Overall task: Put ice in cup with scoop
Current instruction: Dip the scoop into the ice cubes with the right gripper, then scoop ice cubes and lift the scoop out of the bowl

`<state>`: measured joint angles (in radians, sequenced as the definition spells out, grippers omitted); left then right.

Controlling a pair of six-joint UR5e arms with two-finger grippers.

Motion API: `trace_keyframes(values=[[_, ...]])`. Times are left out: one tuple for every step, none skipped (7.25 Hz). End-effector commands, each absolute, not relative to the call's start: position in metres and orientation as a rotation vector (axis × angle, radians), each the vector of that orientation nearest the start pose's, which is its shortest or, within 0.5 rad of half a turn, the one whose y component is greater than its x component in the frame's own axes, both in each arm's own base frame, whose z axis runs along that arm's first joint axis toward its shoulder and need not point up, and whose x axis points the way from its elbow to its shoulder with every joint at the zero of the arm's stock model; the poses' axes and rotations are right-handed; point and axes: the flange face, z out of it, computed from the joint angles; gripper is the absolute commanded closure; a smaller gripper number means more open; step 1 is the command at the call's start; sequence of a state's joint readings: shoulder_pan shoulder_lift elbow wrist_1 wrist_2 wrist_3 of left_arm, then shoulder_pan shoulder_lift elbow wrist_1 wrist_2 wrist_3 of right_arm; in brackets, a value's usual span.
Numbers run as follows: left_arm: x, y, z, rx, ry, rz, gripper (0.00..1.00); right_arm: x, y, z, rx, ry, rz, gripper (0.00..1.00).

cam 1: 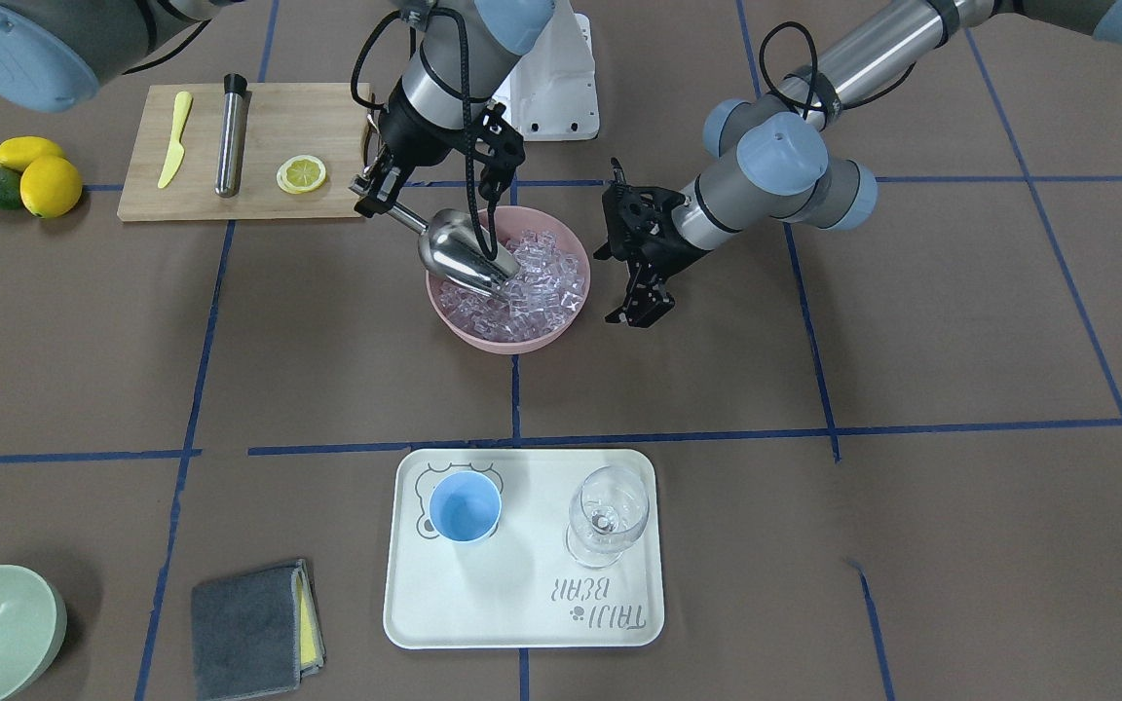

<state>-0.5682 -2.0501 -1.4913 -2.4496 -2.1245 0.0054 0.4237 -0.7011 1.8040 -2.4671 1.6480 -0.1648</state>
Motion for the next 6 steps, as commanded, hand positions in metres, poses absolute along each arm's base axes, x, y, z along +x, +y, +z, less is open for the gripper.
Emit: trace_keyframes(values=[[0.519, -0.427, 0.316, 0.918, 1.088, 1.188, 0.00, -0.521, -0.364, 0.173, 0.171, -0.188, -1.327, 1.00], [0.519, -0.427, 0.316, 0.916, 1.088, 1.188, 0.00, -0.523, -0.364, 0.179, 0.188, -0.203, -1.328, 1.00], [0.519, -0.427, 0.315, 0.918, 1.088, 1.188, 0.00, -0.523, -0.364, 0.179, 0.192, -0.208, -1.332, 1.00], [0.520, -0.427, 0.311, 0.922, 1.092, 1.186, 0.00, -0.526, -0.365, 0.194, 0.204, -0.217, -1.332, 1.00], [0.521, -0.428, 0.307, 0.921, 1.098, 1.177, 0.00, -0.528, -0.365, 0.205, 0.204, -0.222, -1.334, 1.00], [0.521, -0.428, 0.304, 0.925, 1.100, 1.176, 0.00, -0.527, -0.367, 0.207, 0.203, -0.220, -1.337, 1.00]])
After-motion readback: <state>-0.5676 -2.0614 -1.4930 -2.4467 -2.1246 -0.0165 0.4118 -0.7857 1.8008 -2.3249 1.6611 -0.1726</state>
